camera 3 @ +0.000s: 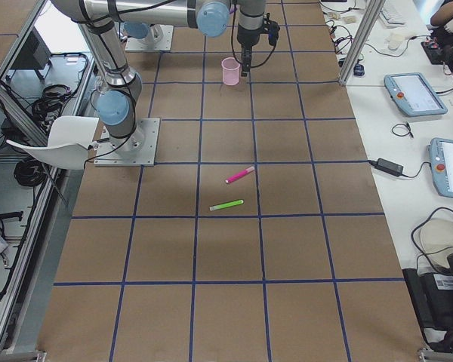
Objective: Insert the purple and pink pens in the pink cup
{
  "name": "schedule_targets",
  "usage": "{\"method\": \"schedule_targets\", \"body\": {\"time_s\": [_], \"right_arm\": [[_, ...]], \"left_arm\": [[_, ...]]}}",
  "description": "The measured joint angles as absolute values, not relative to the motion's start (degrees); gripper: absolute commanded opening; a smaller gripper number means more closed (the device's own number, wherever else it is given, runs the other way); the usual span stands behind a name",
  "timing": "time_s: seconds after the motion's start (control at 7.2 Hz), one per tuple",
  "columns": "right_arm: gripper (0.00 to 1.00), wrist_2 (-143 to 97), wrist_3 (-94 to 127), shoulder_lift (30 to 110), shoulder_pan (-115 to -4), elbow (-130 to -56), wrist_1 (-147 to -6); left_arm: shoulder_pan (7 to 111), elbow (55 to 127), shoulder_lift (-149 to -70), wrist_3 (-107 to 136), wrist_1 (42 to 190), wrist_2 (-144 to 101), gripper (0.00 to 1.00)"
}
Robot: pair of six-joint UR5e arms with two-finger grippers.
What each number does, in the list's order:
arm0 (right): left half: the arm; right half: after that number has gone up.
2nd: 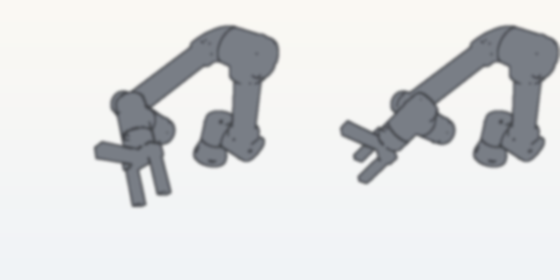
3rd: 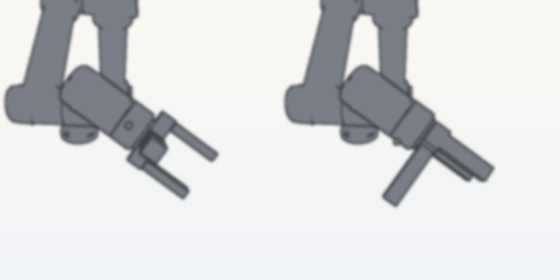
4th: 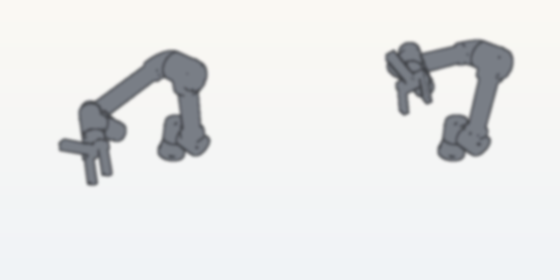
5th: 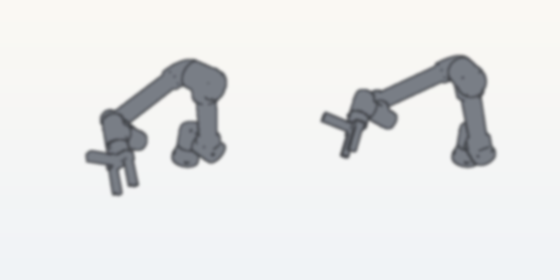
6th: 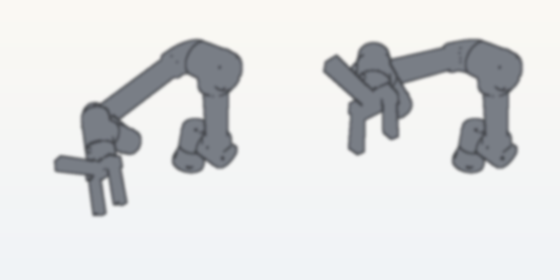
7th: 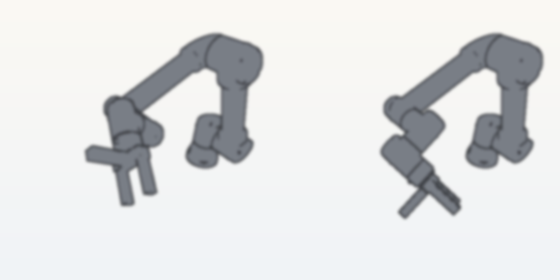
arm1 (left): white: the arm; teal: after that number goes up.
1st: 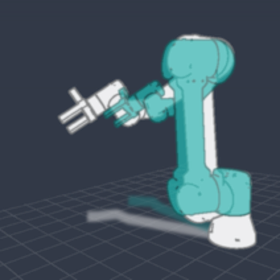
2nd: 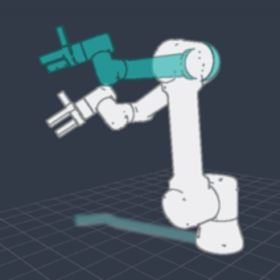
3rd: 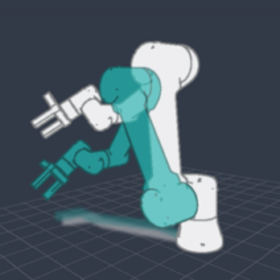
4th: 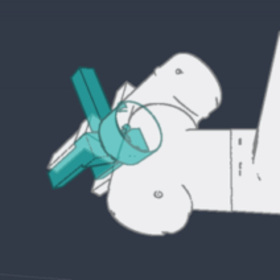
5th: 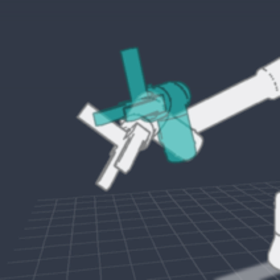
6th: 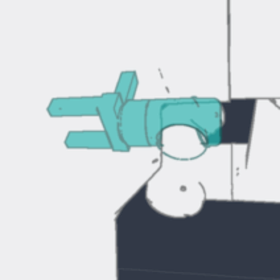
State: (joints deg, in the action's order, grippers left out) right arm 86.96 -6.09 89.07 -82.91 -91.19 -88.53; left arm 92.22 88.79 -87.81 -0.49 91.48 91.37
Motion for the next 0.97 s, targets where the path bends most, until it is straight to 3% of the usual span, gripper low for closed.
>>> {"method": "schedule_targets", "body": {"time_s": [0.97], "right_arm": [[1.00,86.95,-52.62,81.22,-63.37,-94.72,-99.94]], "left_arm": [[92.29,89.12,-87.69,-0.69,91.32,91.27,1.00]]}}
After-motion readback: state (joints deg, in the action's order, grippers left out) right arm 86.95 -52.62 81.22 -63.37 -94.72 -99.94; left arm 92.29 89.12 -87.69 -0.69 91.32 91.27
